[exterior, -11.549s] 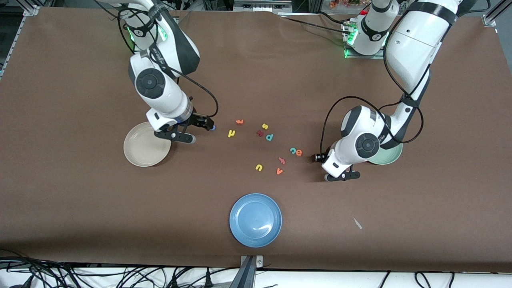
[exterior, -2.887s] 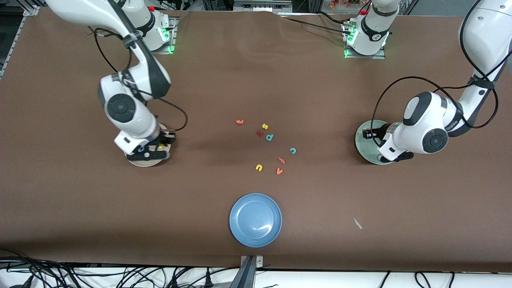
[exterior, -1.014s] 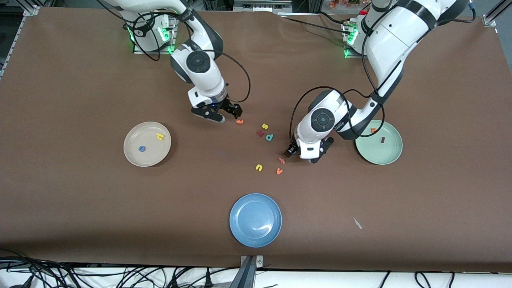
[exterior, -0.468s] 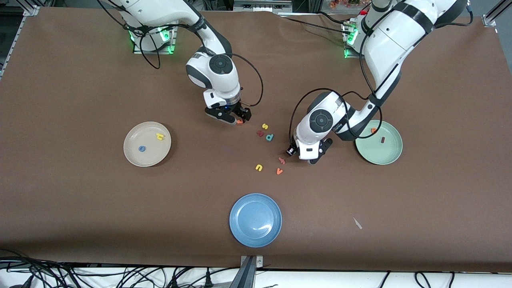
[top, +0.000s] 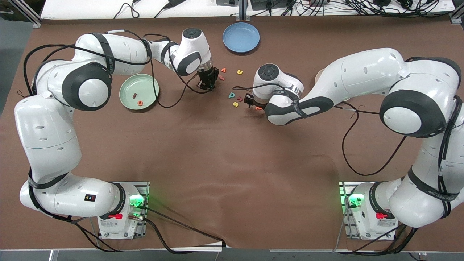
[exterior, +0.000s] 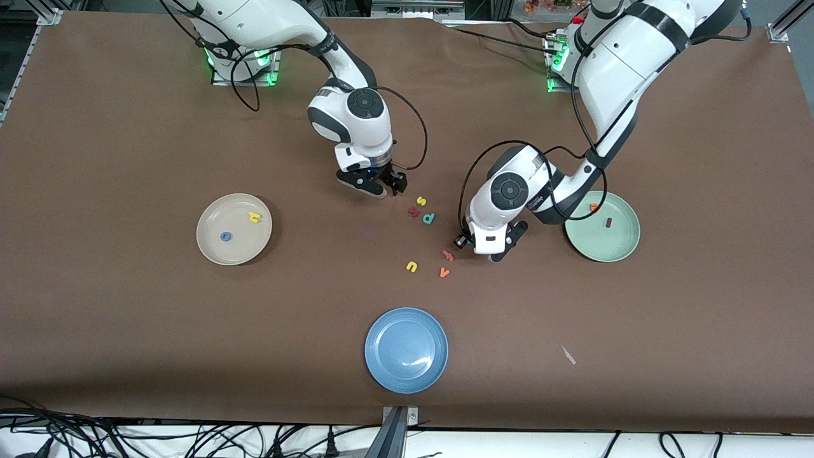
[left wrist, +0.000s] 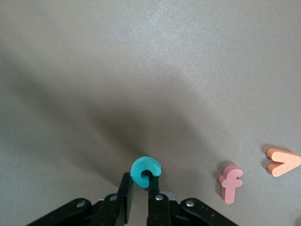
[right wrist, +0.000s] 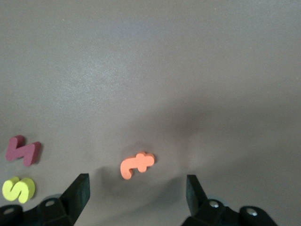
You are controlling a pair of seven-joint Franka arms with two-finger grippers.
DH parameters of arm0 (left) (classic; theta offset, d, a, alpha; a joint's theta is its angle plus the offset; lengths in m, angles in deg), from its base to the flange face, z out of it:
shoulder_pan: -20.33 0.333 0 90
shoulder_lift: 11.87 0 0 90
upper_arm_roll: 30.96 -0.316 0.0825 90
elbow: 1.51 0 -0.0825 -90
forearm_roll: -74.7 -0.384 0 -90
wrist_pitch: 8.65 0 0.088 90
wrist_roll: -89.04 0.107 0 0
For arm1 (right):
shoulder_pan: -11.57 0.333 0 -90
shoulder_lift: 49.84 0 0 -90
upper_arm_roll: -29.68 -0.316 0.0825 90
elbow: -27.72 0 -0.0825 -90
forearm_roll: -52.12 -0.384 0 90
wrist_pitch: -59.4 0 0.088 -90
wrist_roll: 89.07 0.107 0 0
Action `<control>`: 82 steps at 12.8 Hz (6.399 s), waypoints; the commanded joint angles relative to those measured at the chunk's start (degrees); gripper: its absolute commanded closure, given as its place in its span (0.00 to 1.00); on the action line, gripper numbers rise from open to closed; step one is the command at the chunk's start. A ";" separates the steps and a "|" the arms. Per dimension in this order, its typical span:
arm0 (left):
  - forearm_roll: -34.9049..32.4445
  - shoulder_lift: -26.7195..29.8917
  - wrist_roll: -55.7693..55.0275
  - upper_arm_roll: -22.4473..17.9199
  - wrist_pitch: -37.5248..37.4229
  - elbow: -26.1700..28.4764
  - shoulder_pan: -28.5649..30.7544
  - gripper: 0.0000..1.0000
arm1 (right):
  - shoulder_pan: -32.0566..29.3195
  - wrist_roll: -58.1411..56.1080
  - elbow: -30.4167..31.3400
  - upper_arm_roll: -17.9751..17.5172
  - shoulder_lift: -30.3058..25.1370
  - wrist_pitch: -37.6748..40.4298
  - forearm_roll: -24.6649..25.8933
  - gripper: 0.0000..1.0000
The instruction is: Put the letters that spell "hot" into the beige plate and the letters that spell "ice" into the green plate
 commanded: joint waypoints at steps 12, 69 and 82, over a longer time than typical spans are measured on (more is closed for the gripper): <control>3.15 10.99 37.04 20.96 -37.49 -0.36 34.84 1.00 | 1.14 2.48 -1.78 1.48 2.24 -0.24 3.61 0.44; 15.10 37.10 88.23 -23.16 -44.20 -10.21 4.79 0.08 | -26.98 -88.92 -24.63 18.18 -30.10 63.12 -25.92 0.00; 14.92 35.34 90.79 -24.74 -40.50 -9.85 6.56 0.00 | -27.24 -88.74 -27.71 18.10 -28.70 64.19 -26.36 0.00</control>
